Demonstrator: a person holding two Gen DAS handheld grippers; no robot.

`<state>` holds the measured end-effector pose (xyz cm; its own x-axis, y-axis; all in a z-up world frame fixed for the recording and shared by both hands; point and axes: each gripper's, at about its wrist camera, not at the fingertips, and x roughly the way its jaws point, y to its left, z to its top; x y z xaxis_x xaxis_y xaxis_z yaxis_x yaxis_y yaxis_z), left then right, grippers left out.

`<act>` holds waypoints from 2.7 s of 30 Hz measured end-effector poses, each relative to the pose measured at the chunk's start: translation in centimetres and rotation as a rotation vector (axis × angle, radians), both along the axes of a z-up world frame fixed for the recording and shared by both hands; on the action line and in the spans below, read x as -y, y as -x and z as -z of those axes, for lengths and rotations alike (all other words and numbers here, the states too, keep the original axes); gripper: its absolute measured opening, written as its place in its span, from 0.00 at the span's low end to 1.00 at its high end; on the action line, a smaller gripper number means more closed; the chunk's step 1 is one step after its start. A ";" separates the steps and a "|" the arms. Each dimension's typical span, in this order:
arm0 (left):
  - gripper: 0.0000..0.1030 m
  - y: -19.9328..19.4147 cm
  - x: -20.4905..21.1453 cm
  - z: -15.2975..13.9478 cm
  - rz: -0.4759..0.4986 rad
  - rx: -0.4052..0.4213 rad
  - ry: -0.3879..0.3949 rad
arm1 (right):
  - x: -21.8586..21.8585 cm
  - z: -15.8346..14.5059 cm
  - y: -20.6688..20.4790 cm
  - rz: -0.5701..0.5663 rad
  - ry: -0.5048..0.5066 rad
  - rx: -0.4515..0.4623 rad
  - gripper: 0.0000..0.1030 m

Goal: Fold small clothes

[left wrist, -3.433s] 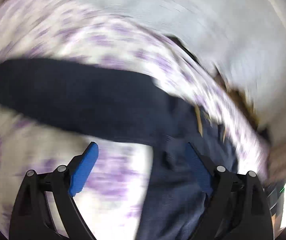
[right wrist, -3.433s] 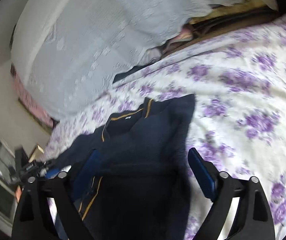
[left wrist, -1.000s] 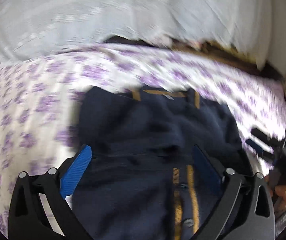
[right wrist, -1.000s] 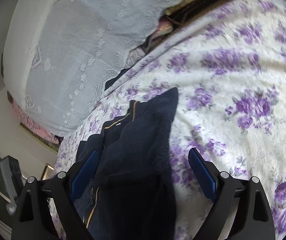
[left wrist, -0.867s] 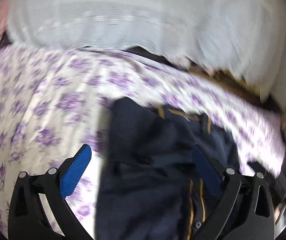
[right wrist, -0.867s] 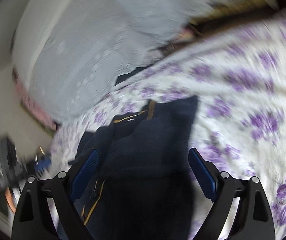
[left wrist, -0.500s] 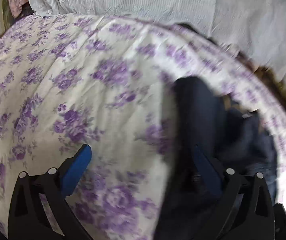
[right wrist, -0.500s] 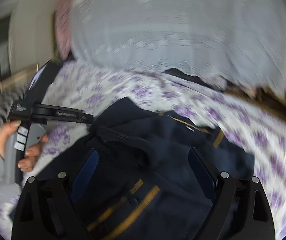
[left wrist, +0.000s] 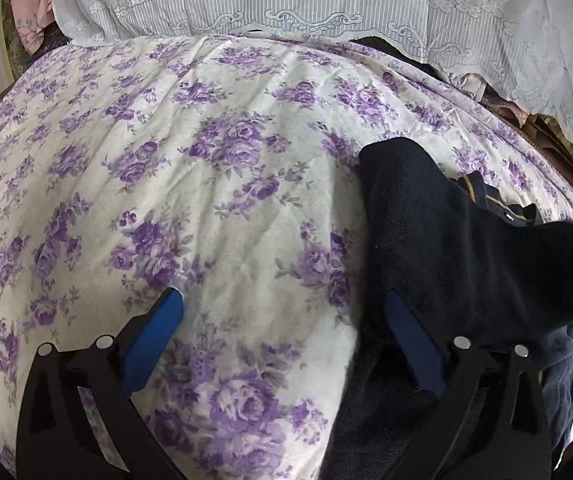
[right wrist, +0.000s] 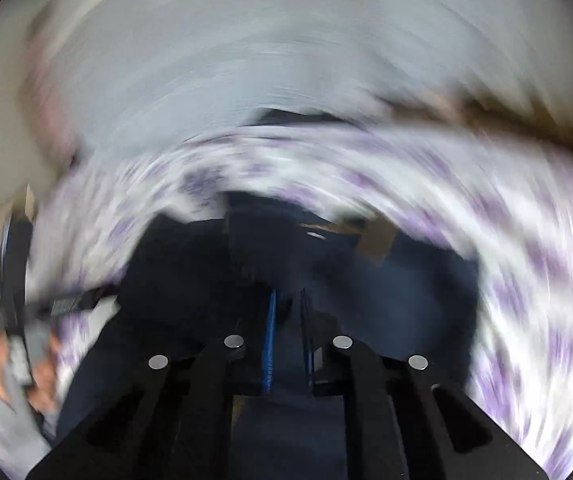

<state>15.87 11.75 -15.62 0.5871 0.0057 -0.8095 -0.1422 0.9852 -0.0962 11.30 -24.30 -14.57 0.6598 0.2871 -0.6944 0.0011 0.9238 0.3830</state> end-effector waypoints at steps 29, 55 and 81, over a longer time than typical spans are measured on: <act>0.96 -4.7 7.3 0.0 0.138 -0.010 -0.090 | 4.5 3.2 -5.7 0.041 -0.362 -0.052 0.05; 0.96 2.5 8.4 2.2 0.253 -0.087 -0.043 | -1.2 3.7 3.8 -0.245 -0.203 -0.062 0.58; 0.95 20.2 6.1 1.3 0.420 -0.083 0.125 | 3.3 3.0 20.6 -0.338 -0.362 -0.024 0.81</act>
<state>-4.34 5.60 -16.91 0.4510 -0.3203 -0.8331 0.2552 0.9407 -0.2235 -9.31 -27.60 -17.55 0.4736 0.7077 -0.5242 -0.2629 0.6817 0.6828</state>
